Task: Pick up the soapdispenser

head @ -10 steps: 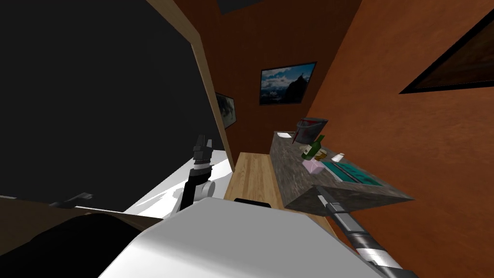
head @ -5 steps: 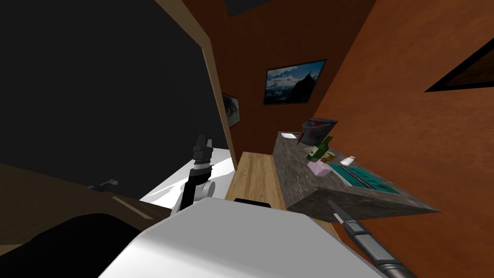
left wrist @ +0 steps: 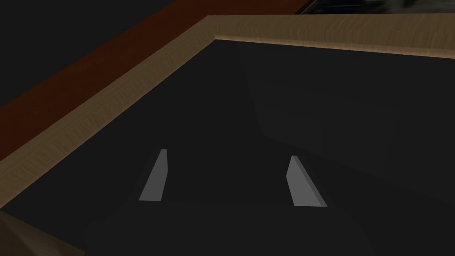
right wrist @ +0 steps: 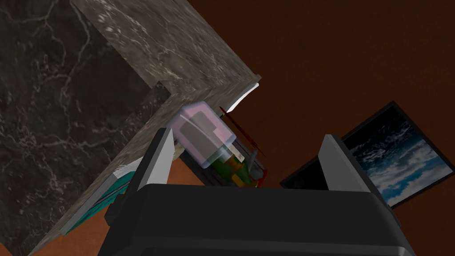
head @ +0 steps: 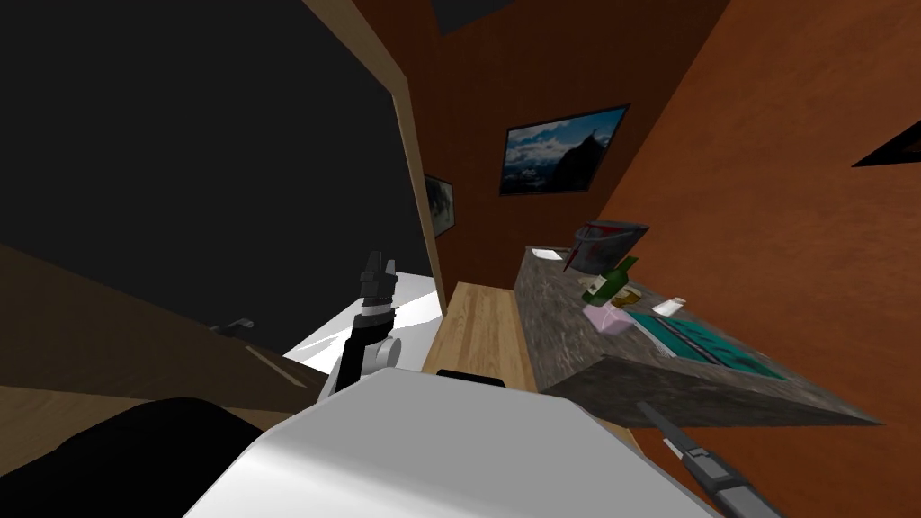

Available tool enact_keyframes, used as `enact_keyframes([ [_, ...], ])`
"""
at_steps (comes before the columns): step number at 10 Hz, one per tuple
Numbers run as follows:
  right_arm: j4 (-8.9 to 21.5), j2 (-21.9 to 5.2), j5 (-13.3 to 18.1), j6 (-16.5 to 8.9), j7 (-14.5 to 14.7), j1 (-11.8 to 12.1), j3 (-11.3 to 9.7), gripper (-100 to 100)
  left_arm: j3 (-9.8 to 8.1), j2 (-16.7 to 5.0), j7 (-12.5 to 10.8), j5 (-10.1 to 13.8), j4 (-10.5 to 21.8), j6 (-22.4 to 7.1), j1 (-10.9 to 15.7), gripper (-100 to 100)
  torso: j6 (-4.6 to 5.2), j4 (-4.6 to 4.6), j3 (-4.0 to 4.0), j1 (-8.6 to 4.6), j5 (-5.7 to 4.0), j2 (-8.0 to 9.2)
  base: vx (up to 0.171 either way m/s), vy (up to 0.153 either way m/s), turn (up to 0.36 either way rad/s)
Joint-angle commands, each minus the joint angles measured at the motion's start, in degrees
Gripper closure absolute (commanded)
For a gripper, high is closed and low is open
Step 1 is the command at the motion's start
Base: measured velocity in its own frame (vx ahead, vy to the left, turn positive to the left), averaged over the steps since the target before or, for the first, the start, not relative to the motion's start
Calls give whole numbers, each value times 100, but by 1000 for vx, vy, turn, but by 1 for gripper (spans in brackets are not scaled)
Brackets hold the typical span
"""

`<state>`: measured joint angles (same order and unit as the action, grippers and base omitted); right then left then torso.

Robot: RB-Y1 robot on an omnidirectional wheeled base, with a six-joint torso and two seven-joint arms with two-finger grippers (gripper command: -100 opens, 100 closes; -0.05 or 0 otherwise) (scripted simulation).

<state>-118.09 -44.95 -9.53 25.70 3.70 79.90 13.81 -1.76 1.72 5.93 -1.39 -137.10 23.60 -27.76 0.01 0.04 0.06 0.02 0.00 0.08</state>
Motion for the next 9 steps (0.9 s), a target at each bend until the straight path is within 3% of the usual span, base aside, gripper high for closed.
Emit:
enact_keyframes([
  [1,159,-286,-58,46,-17,286,178,-100,0,0,0,0,0,0,0,0,0,0,0,0,0,0,-17,25,165],
  [4,292,-605,-101,79,-23,699,323,-100,0,0,0,0,0,0,0,0,-3,-1,-3,-1,0,-5,-10,21,103],
  [7,555,-1098,-187,142,-35,1242,613,-100,0,0,0,0,0,0,0,0,0,-1,-4,-3,-1,-8,-4,18,136],
  [8,555,-1141,-187,142,-35,1306,613,-100,0,0,0,0,0,0,0,0,-4,-2,-6,-5,-1,-10,1,8,80],
  [9,683,-1379,-230,171,-41,1522,758,-100,0,0,0,0,0,0,-1,0,1,-2,-6,-6,-2,-10,7,10,136],
])
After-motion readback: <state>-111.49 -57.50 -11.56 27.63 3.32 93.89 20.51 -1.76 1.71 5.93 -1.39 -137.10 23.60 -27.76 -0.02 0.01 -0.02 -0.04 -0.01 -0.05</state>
